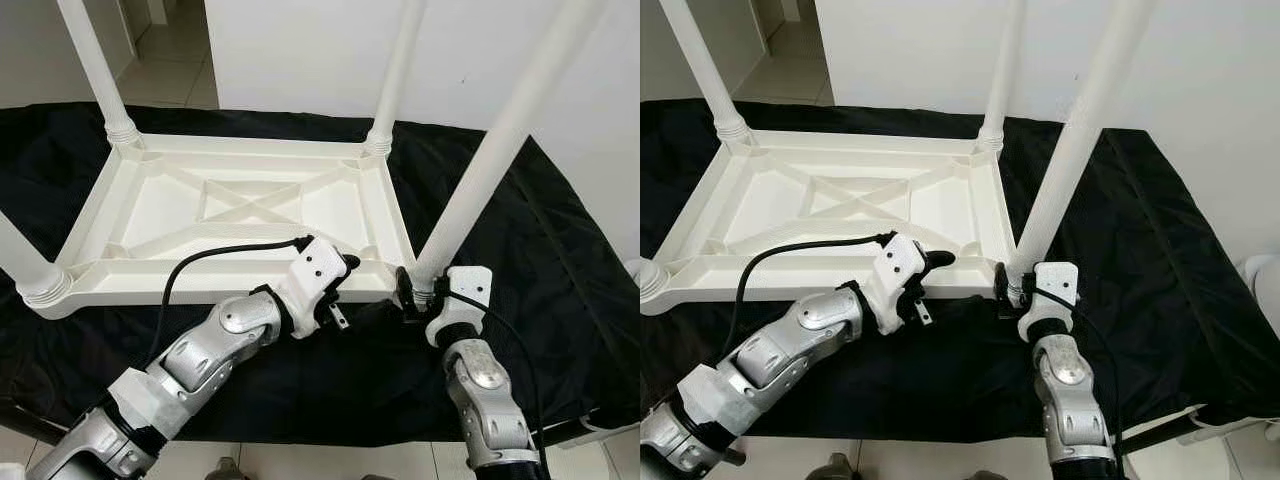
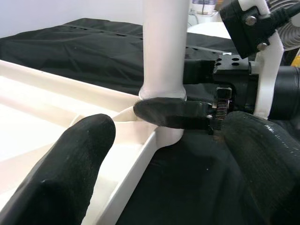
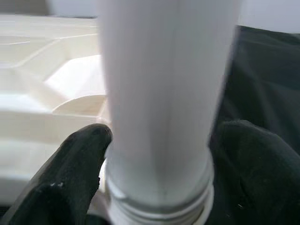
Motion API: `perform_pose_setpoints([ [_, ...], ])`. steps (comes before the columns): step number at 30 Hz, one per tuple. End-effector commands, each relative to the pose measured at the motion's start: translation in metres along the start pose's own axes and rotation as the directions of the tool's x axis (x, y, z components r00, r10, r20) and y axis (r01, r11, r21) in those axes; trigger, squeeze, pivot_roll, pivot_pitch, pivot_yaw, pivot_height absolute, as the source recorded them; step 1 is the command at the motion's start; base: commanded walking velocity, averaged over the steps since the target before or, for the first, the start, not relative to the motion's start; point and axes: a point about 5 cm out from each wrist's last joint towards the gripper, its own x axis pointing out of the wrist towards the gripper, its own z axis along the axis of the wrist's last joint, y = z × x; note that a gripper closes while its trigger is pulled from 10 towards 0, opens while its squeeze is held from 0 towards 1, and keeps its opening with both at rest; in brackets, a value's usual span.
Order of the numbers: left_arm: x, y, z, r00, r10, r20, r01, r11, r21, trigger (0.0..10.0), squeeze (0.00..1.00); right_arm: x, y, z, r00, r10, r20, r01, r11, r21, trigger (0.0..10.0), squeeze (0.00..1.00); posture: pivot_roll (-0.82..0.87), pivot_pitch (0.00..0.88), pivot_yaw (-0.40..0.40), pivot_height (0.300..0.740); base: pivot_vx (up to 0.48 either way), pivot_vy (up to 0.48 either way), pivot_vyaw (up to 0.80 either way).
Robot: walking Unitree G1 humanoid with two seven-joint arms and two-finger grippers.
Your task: Building children table
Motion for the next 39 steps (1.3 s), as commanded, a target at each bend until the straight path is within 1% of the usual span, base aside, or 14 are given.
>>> perform_pose_setpoints([
  [1,-0.001,-0.013,-0.003,0.966,-0.258,-0.017,0.258,0.966,0.011,10.0,0.0,0.001,-0.001,0.001,0.999,0.035,0.013,-0.036,0.999,0.008,10.0,0.0,0.03,0.0,-0.049,0.74,0.0,0.0,0.0],
  [4,0.0,-0.012,-0.001,0.965,-0.262,-0.016,0.262,0.965,0.019,10.0,0.0,0.01,-0.006,0.006,0.988,0.153,0.031,-0.151,0.987,-0.062,10.0,0.0,0.03,0.0,-0.044,0.74,0.0,0.0,0.0],
  [12,0.0,-0.01,0.0,0.967,-0.253,-0.014,0.253,0.967,0.02,10.0,0.0,0.033,-0.003,0.009,0.944,0.33,0.006,-0.329,0.941,-0.083,10.0,0.0,0.04,0.0,-0.037,0.74,0.0,0.0,0.0],
  [15,0.0,-0.01,0.001,0.968,-0.251,-0.012,0.251,0.968,0.021,10.0,0.0,0.037,-0.002,0.009,0.936,0.352,-0.006,-0.35,0.931,-0.104,10.0,0.0,0.04,0.0,-0.037,0.74,0.0,0.0,0.0],
  [16,0.0,-0.009,0.001,0.969,-0.246,-0.009,0.247,0.969,0.021,10.0,0.0,0.04,-0.002,0.008,0.924,0.382,-0.017,-0.381,0.917,-0.119,8.7,0.0,0.04,0.0,-0.039,0.74,0.0,0.0,0.0],
  [17,0.001,-0.008,0.002,0.971,-0.241,-0.006,0.241,0.97,0.022,10.0,0.0,0.042,-0.002,0.006,0.914,0.404,-0.028,-0.404,0.906,-0.124,4.4,0.0,0.04,0.0,-0.043,0.74,0.0,0.0,0.0],
  [21,0.001,-0.008,0.003,0.972,-0.235,-0.003,0.235,0.972,0.024,10.0,0.0,0.044,-0.003,0.005,0.904,0.426,-0.035,-0.427,0.896,-0.125,4.4,0.0,0.04,0.0,-0.043,0.74,0.0,0.0,0.0],
  [22,0.001,-0.007,0.003,0.974,-0.227,0.0,0.227,0.974,0.022,10.0,0.0,0.043,-0.006,0.003,0.898,0.437,-0.051,-0.44,0.89,-0.118,0.0,0.0,0.05,0.0,-0.052,0.74,0.0,0.0,0.0],
  [29,0.001,-0.007,0.003,0.976,-0.218,0.003,0.218,0.976,0.017,10.0,0.0,0.037,-0.013,-0.004,0.913,0.404,-0.063,-0.408,0.908,-0.097,0.0,0.0,0.04,0.0,-0.057,0.74,0.0,0.0,0.0],
  [30,0.001,-0.008,0.003,0.976,-0.218,0.005,0.218,0.976,0.015,10.0,0.0,0.035,-0.014,-0.004,0.924,0.379,-0.058,-0.382,0.921,-0.08,0.5,0.0,0.04,0.0,-0.057,0.74,0.0,0.0,0.0],
  [31,0.001,-0.008,0.003,0.976,-0.218,0.005,0.218,0.976,0.015,10.0,0.0,0.035,-0.014,-0.004,0.924,0.379,-0.058,-0.382,0.921,-0.08,0.5,0.0,0.04,0.0,-0.057,0.74,0.0,0.0,0.0],
  [32,0.001,-0.008,0.003,0.976,-0.218,0.006,0.218,0.976,0.013,10.0,0.0,0.035,-0.015,-0.005,0.933,0.356,-0.058,-0.36,0.93,-0.073,4.4,0.0,0.04,0.0,-0.056,0.74,0.0,0.0,0.0],
  [33,0.001,-0.008,0.003,0.976,-0.219,0.006,0.219,0.976,0.012,10.0,0.0,0.035,-0.014,-0.005,0.945,0.323,-0.051,-0.325,0.944,-0.056,10.0,0.0,0.04,0.0,-0.052,0.74,0.0,0.0,0.0],
  [39,0.001,-0.008,0.003,0.975,-0.223,0.003,0.223,0.975,0.011,10.0,0.0,0.037,-0.013,-0.004,0.984,0.167,-0.06,-0.171,0.983,-0.066,10.0,0.0,0.03,0.0,-0.051,0.74,0.0,0.0,0.0],
])
